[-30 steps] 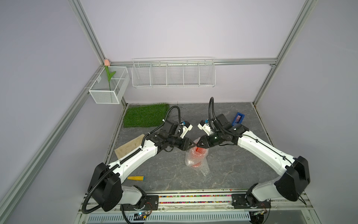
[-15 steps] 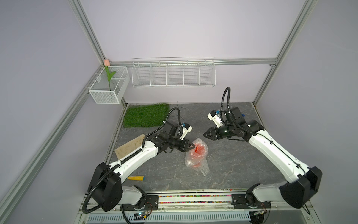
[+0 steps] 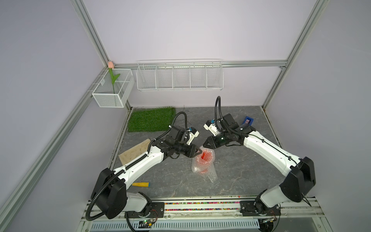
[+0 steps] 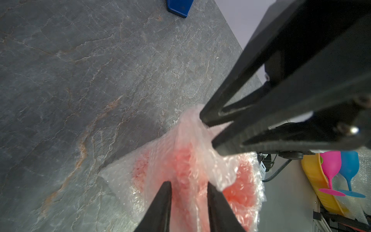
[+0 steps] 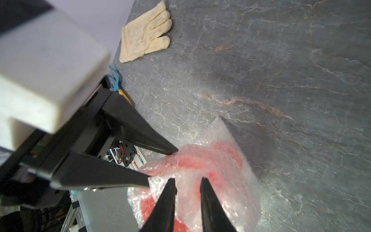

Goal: Wrap wine glasses in bubble wrap
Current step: Wrap the wine glass in bubble wrap.

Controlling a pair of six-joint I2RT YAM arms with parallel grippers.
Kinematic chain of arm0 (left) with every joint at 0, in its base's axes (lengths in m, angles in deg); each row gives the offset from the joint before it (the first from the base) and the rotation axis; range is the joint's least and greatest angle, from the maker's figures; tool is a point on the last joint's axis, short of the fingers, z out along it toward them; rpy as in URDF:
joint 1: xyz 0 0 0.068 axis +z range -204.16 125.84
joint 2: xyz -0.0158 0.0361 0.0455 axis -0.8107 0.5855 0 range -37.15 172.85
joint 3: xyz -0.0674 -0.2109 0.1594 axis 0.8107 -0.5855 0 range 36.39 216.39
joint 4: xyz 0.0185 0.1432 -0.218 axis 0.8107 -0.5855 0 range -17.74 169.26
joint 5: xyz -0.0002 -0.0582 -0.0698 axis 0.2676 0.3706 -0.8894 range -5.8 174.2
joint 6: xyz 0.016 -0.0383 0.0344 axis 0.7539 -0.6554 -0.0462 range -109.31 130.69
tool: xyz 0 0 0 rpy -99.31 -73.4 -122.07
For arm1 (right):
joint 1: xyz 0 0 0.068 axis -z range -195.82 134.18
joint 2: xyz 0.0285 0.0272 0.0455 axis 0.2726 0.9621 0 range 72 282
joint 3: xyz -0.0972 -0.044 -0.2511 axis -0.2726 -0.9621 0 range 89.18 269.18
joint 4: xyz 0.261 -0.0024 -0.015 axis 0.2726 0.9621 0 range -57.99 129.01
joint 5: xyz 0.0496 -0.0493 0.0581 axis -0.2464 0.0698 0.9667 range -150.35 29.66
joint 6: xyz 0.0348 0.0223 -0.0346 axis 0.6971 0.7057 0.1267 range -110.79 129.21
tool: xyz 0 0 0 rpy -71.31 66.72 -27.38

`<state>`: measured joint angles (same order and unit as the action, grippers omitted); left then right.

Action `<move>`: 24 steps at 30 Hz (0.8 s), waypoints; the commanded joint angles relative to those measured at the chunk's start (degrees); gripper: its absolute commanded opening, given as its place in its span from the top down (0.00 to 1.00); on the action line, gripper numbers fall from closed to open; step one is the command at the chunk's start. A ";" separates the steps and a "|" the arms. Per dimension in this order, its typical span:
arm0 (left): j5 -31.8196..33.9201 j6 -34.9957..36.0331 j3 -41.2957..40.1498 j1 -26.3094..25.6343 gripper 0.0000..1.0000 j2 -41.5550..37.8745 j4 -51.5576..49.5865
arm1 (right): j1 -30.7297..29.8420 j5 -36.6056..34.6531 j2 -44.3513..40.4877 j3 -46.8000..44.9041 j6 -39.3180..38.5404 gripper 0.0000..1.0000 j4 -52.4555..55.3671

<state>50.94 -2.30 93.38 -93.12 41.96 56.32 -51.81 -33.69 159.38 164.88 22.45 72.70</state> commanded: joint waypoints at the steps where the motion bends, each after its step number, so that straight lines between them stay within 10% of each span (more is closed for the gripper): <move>1: 0.26 0.67 -0.29 -0.06 0.67 1.04 0.73 | -1.21 0.69 -2.33 -3.45 -1.24 0.75 -0.77; 24: -1.01 0.78 6.39 0.29 0.57 -1.21 -3.86 | -4.47 -11.77 -0.54 -9.74 -4.91 0.80 -1.31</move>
<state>51.44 -2.23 96.22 -92.75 43.92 52.19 -55.39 -40.79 157.61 157.95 19.43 64.70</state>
